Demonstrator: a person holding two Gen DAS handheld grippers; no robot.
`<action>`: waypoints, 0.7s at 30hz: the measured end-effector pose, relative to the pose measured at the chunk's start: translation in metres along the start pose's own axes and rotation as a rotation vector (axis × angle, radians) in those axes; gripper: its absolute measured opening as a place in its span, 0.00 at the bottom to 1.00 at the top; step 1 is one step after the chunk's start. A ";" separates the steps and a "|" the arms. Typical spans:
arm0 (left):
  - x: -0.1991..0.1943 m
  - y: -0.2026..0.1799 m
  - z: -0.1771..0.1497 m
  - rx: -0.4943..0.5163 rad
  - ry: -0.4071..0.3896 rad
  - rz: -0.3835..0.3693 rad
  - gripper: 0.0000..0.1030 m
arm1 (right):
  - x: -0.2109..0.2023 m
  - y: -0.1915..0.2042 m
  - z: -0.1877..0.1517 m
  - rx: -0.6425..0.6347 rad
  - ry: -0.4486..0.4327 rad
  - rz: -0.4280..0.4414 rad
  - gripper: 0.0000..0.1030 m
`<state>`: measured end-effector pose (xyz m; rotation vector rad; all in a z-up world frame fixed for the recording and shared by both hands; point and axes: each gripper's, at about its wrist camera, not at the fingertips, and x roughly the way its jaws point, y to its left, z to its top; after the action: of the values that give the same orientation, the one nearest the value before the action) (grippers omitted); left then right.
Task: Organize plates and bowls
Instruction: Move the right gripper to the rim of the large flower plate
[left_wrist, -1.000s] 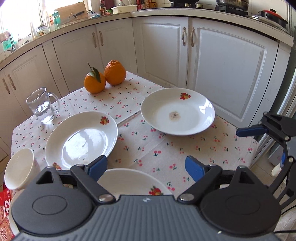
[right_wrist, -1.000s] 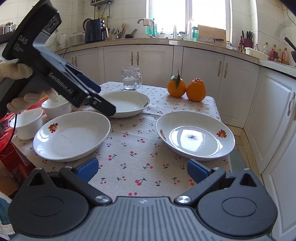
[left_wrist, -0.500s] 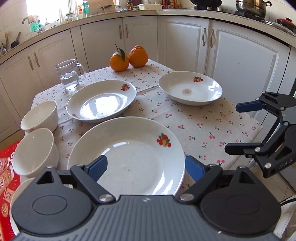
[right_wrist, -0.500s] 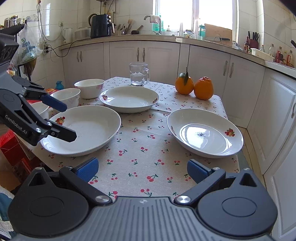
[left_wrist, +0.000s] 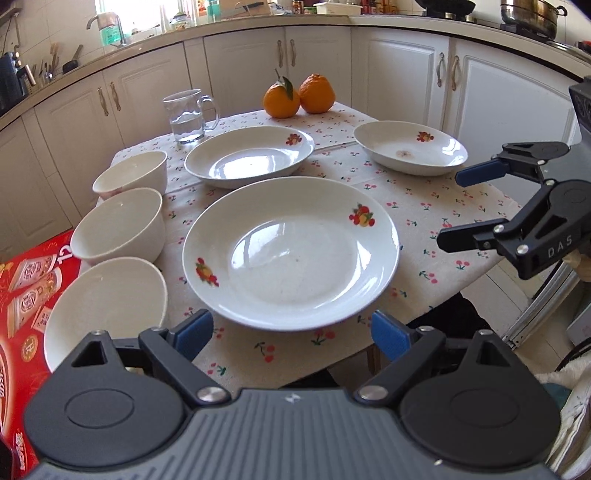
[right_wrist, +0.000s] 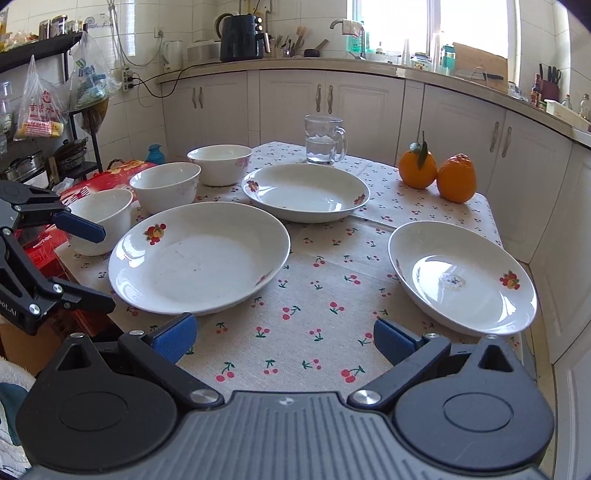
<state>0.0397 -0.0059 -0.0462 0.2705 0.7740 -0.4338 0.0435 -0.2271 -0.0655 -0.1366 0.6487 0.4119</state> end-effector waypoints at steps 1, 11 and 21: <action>0.002 0.001 -0.003 -0.018 0.005 0.001 0.90 | 0.003 0.001 0.003 -0.009 0.003 0.016 1.00; 0.020 -0.002 -0.010 -0.124 0.026 0.033 0.90 | 0.029 -0.009 0.035 -0.048 0.043 0.174 1.00; 0.031 -0.011 -0.004 -0.137 0.022 0.073 0.89 | 0.075 -0.017 0.062 -0.079 0.150 0.359 1.00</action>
<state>0.0514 -0.0226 -0.0724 0.1754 0.8094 -0.3080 0.1392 -0.2027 -0.0627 -0.1271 0.8076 0.7794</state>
